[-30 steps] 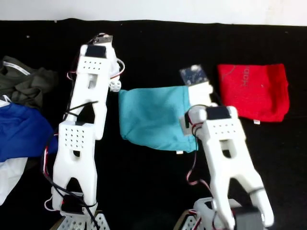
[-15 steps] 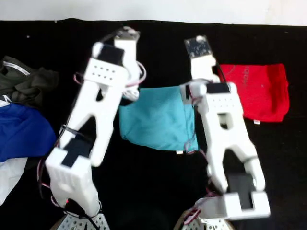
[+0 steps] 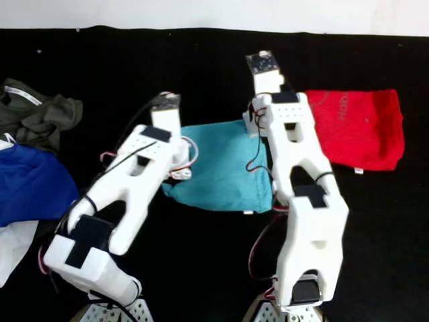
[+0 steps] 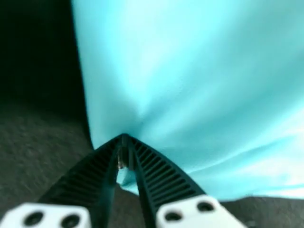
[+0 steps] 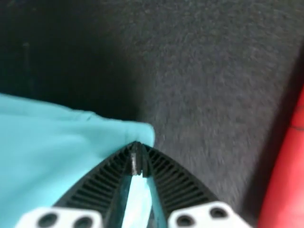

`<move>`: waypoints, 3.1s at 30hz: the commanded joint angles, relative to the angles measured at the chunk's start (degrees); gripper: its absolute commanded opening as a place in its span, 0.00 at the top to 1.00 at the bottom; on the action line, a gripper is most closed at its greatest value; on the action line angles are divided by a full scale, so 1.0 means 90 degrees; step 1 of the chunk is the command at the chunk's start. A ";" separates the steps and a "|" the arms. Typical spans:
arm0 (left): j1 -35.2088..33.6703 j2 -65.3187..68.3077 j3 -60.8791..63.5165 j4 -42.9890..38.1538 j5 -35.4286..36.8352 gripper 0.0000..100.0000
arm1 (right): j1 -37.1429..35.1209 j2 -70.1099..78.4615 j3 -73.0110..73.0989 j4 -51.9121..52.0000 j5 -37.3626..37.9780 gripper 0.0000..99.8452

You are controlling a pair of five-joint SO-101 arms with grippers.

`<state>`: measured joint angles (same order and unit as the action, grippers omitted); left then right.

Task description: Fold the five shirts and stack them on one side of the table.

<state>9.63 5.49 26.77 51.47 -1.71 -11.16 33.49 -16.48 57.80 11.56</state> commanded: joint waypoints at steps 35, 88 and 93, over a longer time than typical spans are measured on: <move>-0.2291 -0.2271 -0.0073 0.1817 -0.0596 0.99 | -0.0698 0.0708 -0.3267 0.4430 -0.1788 0.67; -0.3023 -0.2056 -0.0103 0.1260 -0.0908 0.99 | -0.0357 0.0650 -0.4498 0.4791 -0.2442 0.67; -0.3013 -0.2056 -0.0103 0.1221 -0.0908 0.99 | -0.0620 0.0650 -0.4410 0.4772 -0.2940 0.67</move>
<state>-17.27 -12.70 26.59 63.25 -9.54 -15.56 41.49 -56.04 100.18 -11.91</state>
